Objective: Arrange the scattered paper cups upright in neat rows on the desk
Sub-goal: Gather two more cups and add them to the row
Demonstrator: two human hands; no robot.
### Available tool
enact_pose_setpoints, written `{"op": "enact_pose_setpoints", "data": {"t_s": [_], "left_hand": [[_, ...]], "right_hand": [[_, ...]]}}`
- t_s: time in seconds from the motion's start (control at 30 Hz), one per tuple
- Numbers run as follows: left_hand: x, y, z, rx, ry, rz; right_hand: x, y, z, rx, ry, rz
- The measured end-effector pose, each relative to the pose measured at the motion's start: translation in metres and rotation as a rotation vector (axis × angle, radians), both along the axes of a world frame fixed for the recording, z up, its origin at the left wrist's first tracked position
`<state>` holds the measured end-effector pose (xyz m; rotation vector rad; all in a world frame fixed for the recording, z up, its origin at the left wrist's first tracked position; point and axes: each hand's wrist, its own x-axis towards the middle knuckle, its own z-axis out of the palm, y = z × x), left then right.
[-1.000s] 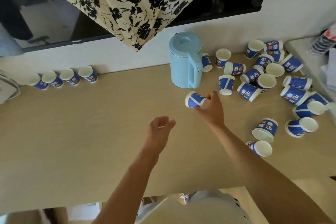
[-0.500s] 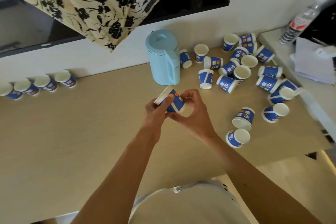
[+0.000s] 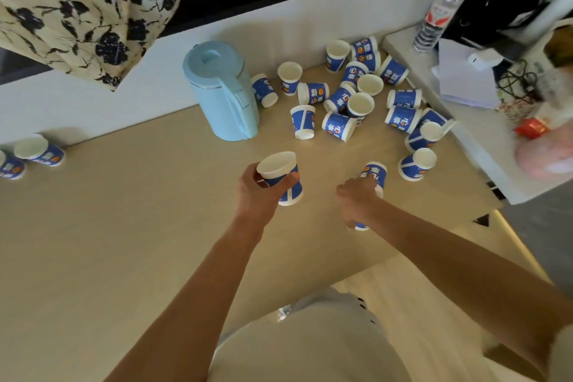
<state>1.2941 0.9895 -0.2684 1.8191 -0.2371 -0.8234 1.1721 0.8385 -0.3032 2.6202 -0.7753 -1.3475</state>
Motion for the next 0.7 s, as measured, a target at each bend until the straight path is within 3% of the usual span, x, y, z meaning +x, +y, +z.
{"op": "enact_pose_setpoints", "data": {"t_s": [0.17,0.33,0.53,0.7], "left_hand": [[0.001,0.001,-0.002,0.009,-0.009,-0.010],[0.008,0.009,-0.006,0.000,-0.028,0.024],[0.025,0.042,-0.010,-0.015,-0.056,0.098],[0.046,0.094,-0.010,0.015,-0.072,0.234]], "right_hand": [[0.005,0.002,-0.015,-0.080,0.182,0.113],[0.006,-0.001,-0.020,-0.070,0.129,0.074],[0.033,-0.009,-0.005,0.173,-0.243,-0.178],[0.067,0.012,-0.004,0.635,-0.625,-0.533]]}}
